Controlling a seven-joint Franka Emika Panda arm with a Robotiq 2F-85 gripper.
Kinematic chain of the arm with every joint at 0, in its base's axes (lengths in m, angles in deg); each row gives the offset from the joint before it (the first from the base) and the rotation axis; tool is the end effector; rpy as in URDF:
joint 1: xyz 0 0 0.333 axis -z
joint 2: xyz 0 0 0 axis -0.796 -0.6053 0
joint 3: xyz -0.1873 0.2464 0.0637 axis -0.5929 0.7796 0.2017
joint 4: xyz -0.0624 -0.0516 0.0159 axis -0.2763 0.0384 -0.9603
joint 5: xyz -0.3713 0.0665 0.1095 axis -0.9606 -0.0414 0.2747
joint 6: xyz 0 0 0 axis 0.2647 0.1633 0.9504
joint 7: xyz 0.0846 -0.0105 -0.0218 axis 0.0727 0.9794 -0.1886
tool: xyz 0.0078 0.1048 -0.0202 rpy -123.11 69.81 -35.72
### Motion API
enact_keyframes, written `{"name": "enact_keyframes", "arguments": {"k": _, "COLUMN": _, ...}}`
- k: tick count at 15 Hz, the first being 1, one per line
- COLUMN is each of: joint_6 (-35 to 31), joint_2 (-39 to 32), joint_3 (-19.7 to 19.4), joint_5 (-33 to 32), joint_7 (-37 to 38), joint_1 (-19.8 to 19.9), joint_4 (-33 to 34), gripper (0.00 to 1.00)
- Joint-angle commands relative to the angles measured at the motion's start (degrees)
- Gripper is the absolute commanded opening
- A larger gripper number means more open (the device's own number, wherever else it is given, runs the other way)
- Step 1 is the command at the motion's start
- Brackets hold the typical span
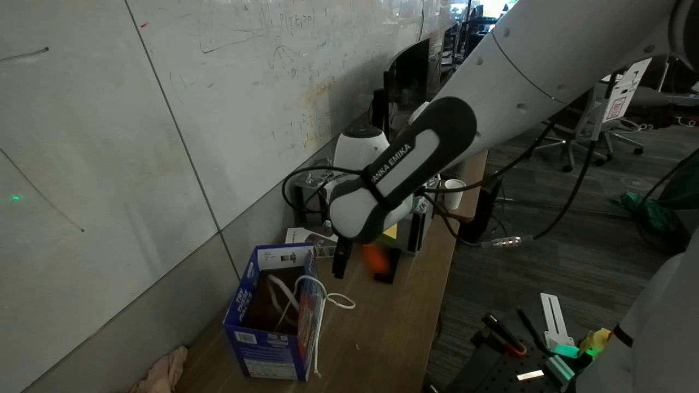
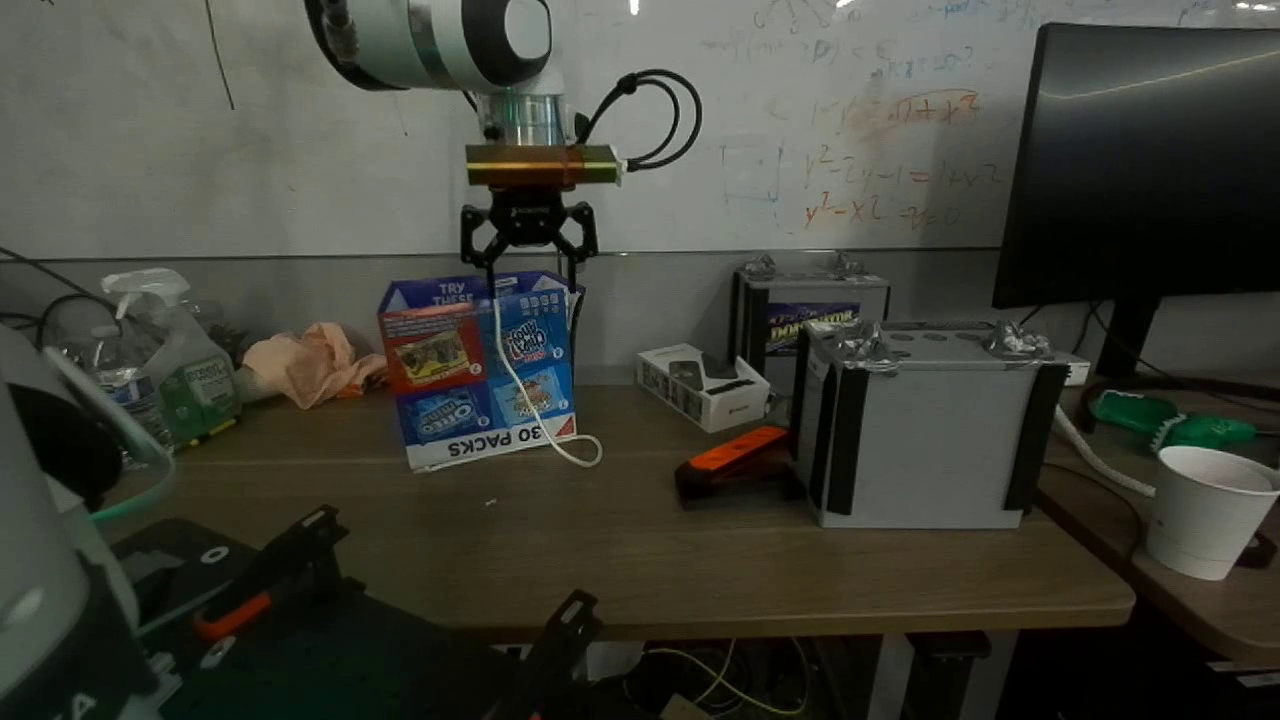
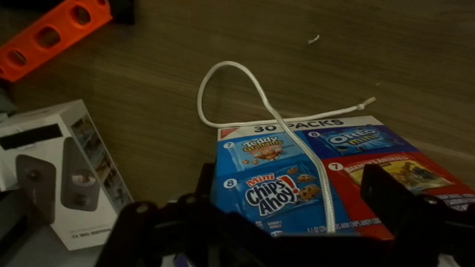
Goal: Put the ropes in the box, one at a time
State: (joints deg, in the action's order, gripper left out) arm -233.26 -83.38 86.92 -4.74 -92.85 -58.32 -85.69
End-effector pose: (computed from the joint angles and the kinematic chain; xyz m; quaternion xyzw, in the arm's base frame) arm 0.4891 0.1173 0.2836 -0.9292 -0.3607 -0.0774 0.0240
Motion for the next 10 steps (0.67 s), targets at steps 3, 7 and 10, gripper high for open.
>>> {"name": "enact_keyframes", "arguments": {"k": 3, "joint_6": -0.17, "joint_2": -1.47, "joint_3": 4.01, "joint_5": 17.32, "joint_7": -19.70, "joint_1": 1.57, "joint_4": 0.34, "gripper": 1.00}}
{"name": "enact_keyframes", "arguments": {"k": 7, "joint_6": -0.92, "joint_2": -4.40, "joint_3": 4.87, "joint_5": 19.05, "joint_7": -22.91, "joint_1": 1.23, "joint_4": 0.84, "gripper": 1.00}}
{"name": "enact_keyframes", "arguments": {"k": 10, "joint_6": -2.47, "joint_2": -7.35, "joint_3": 5.12, "joint_5": 17.69, "joint_7": -21.78, "joint_1": 1.38, "joint_4": 1.36, "gripper": 1.00}}
